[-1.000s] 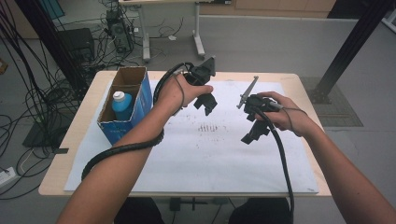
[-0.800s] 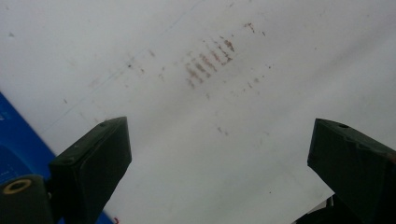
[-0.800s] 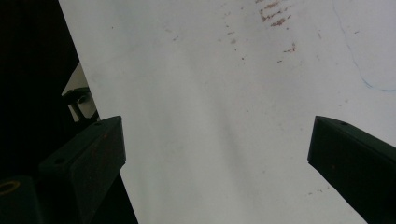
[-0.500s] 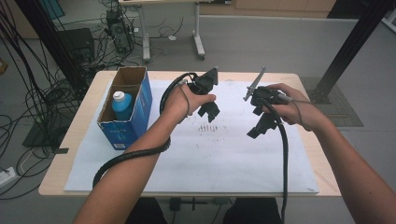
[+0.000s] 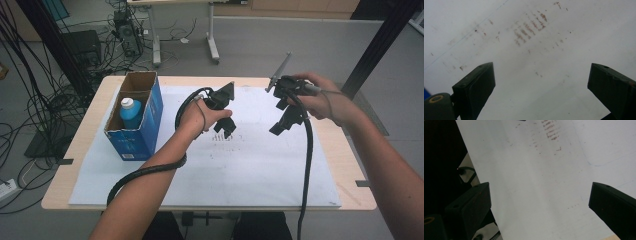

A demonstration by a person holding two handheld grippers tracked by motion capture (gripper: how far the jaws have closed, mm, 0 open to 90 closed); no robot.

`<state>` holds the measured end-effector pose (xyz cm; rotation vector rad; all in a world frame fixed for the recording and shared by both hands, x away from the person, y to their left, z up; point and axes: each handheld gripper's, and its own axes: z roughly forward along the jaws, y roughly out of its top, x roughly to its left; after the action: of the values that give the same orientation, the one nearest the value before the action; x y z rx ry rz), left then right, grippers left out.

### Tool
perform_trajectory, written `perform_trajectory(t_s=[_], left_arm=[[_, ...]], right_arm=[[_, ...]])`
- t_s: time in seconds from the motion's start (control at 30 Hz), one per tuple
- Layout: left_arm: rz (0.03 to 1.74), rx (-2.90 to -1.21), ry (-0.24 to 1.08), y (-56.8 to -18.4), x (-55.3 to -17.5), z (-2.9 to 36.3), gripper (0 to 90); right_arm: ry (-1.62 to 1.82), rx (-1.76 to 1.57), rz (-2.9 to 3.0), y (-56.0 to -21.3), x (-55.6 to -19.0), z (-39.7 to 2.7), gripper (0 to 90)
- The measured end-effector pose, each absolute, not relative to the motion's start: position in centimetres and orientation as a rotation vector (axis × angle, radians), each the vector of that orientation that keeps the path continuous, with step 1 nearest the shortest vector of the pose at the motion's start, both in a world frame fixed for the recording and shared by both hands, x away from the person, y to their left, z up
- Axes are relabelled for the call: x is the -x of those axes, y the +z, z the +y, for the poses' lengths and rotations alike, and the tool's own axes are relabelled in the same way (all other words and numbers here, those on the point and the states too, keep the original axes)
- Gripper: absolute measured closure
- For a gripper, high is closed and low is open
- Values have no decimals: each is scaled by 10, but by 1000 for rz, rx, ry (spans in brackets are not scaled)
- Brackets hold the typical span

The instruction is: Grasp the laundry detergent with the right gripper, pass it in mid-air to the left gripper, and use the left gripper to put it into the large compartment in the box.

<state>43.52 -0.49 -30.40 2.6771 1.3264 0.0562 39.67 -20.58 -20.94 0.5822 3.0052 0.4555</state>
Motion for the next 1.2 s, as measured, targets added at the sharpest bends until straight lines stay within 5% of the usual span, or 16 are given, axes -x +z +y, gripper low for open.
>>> perform_trajectory(t_s=[1.2], left_arm=[[1327,-2696,35,-333,-434,-6,89]], right_arm=[[477,-554,2990,-180,-396,-201,41]])
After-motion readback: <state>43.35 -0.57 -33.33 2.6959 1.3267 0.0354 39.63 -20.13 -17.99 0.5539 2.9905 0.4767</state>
